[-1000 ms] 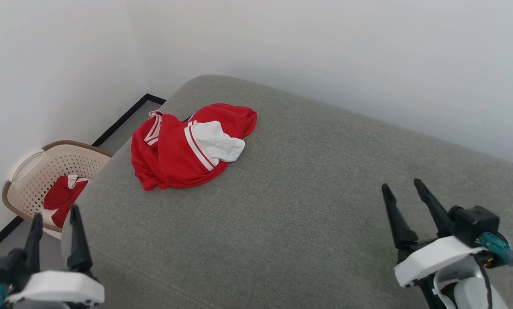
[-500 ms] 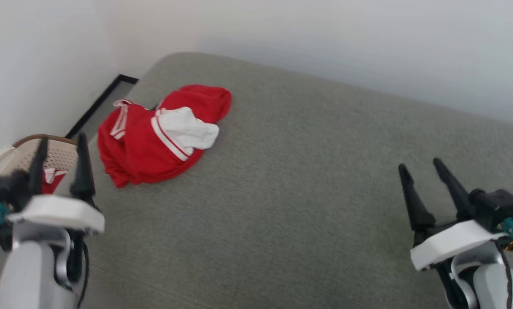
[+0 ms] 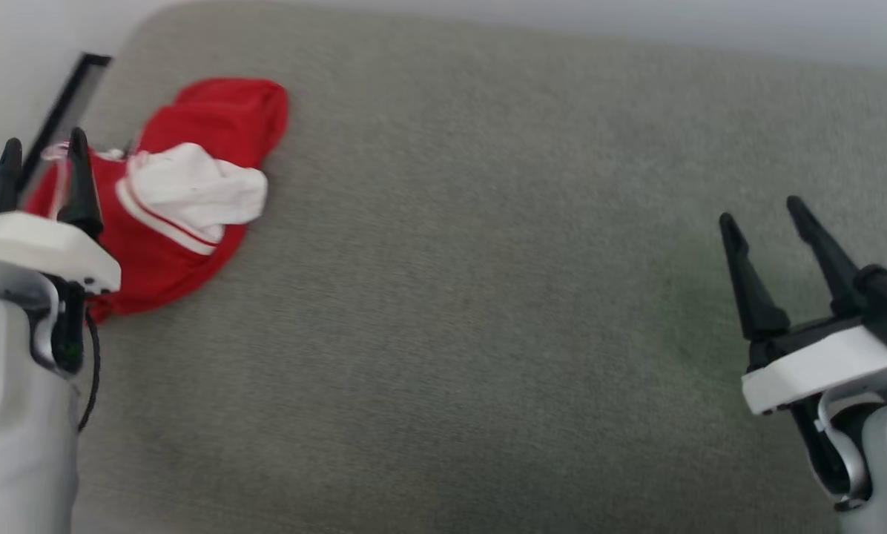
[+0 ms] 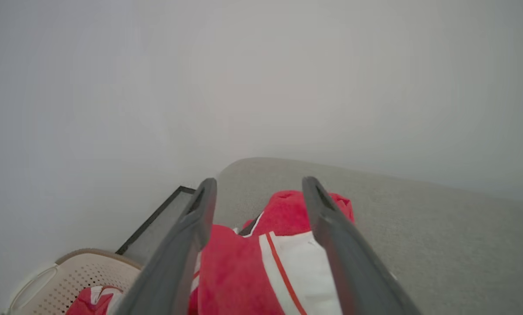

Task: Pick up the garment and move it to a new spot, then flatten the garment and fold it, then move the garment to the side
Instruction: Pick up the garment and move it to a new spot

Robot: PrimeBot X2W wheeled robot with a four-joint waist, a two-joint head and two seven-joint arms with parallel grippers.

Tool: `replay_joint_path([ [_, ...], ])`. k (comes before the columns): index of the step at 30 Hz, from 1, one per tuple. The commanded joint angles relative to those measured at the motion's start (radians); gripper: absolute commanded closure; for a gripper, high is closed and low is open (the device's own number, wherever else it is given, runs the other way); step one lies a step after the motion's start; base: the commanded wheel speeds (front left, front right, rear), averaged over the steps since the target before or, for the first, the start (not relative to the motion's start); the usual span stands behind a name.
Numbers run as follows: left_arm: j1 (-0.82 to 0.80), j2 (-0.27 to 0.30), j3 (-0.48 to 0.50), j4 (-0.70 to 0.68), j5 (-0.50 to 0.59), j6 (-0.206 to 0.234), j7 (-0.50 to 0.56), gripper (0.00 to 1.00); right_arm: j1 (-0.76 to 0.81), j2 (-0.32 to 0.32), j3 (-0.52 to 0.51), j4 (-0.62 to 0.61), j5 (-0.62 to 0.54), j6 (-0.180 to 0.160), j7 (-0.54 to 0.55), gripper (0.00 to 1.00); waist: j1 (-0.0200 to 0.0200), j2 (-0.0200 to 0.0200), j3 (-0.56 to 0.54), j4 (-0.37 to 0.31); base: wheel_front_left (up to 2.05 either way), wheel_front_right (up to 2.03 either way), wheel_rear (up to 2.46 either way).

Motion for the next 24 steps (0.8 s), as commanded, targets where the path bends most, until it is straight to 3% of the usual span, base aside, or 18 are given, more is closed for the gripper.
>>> replay_joint_path([
  [1,-0.025,0.004,-0.002,0.020,-0.008,-0.006,0.008,0.00,-0.012,-0.003,-0.001,-0.010,0.000,0.000,0.003,0.00,0.0000,0.0000,0.064,-0.050,0.00,0.00,0.00],
  [10,-0.236,0.034,0.004,0.354,-0.063,0.004,0.198,0.00,-0.048,-0.016,-0.017,-0.062,0.009,0.000,0.032,0.00,0.0000,0.0000,0.202,-0.103,0.00,0.00,0.00],
  [16,-0.300,0.010,-0.006,0.545,-0.097,0.005,0.424,0.00,-0.050,-0.015,-0.026,-0.077,0.010,0.000,0.039,0.00,0.0000,0.0000,0.244,-0.118,0.00,0.00,0.00],
  [24,-0.266,-0.044,-0.030,0.629,-0.108,0.028,0.634,0.00,-0.063,-0.006,-0.040,-0.085,0.012,0.000,0.046,0.00,0.0000,0.0000,0.262,-0.116,0.00,0.00,0.00],
])
